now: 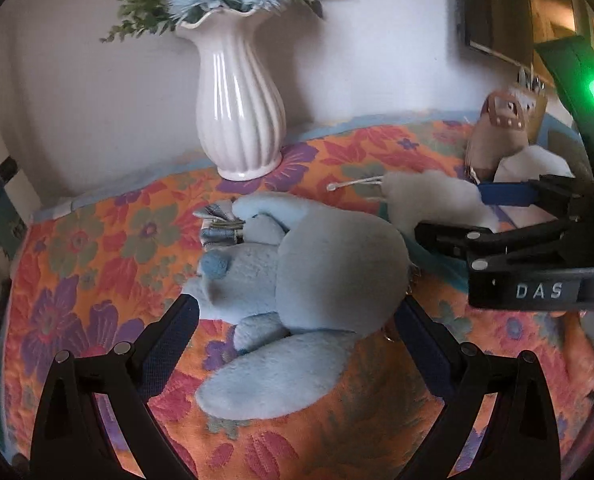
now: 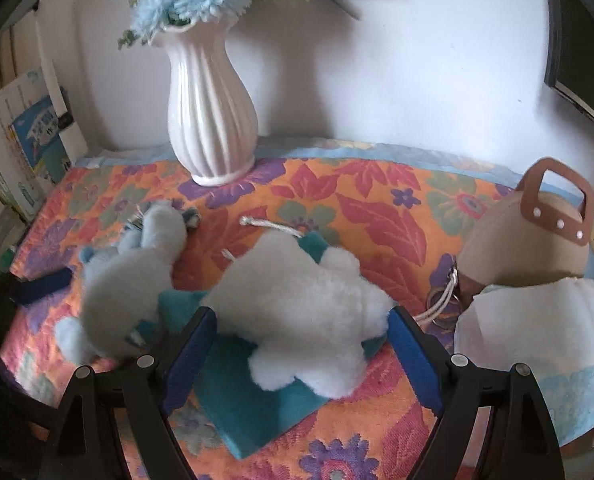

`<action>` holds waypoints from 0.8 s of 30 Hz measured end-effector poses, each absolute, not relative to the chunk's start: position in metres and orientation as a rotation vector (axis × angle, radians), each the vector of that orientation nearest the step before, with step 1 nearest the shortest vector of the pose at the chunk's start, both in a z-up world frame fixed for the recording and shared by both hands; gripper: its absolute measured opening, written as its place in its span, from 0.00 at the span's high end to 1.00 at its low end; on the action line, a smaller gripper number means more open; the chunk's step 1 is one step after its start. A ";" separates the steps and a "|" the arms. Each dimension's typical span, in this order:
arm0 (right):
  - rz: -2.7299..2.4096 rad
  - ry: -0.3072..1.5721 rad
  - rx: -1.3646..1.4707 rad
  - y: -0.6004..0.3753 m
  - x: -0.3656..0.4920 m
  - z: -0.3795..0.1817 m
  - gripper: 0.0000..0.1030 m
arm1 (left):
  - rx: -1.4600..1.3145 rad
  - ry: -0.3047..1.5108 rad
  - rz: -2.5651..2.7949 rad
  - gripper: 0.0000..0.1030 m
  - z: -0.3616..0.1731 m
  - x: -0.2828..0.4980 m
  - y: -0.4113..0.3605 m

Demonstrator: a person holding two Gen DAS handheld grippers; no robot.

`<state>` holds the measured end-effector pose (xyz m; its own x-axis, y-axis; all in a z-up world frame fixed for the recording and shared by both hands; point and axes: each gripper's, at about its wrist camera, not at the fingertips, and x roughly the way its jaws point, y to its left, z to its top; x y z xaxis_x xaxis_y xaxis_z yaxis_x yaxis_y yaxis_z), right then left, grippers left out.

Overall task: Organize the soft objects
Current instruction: 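Grasp light blue plush bunny with left tool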

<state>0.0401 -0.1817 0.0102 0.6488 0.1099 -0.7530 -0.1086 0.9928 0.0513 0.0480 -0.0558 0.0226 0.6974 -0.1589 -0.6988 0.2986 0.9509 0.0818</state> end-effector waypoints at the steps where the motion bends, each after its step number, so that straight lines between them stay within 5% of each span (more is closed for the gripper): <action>1: 0.121 0.848 -0.007 -0.180 0.039 0.011 0.17 | 0.186 0.762 -0.258 0.05 0.022 0.049 -0.054; 11: 0.518 0.744 0.125 -0.175 0.005 0.029 0.17 | -0.003 0.732 -0.180 0.05 0.032 0.045 -0.005; 24: 0.328 0.753 0.239 -0.211 0.018 0.023 0.17 | -0.522 0.896 -0.546 0.05 0.019 0.053 0.042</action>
